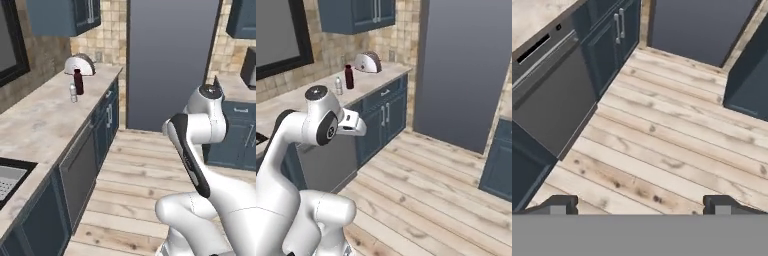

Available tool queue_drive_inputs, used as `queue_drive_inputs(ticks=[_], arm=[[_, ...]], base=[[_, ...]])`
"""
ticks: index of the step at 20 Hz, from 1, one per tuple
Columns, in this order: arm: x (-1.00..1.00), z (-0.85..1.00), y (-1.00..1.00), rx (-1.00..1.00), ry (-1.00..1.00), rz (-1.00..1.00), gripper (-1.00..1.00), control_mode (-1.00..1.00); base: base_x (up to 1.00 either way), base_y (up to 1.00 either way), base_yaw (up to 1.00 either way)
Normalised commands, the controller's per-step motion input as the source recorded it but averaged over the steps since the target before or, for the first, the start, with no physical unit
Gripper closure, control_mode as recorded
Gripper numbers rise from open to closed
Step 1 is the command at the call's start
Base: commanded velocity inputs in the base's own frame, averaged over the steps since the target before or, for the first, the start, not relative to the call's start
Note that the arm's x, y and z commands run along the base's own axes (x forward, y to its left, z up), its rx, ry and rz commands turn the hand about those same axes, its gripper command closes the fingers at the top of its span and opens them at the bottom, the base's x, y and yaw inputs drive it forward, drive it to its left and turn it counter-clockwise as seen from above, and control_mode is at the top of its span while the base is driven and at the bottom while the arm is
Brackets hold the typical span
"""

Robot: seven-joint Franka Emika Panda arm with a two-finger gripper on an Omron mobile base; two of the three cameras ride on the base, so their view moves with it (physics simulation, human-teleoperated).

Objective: Place the drinks on the dining counter in a tight cluster.

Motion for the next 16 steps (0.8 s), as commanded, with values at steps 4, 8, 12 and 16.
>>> queue_drive_inputs(ticks=[4, 8, 12, 16], arm=[[0.0, 0.0, 0.0, 0.0, 0.0, 0.0, -1.0, 1.0], [0.0, 0.0, 0.0, 0.0, 0.0, 0.0, -1.0, 1.0], [0.0, 0.0, 0.0, 0.0, 0.0, 0.0, -1.0, 1.0], [0.0, 0.0, 0.0, 0.0, 0.0, 0.0, -1.0, 1.0]], base=[[1.0, -0.22, 0.8], [1.0, -0.32, 0.78], [1.0, -0.58, 0.65], [1.0, -0.79, 0.52]])
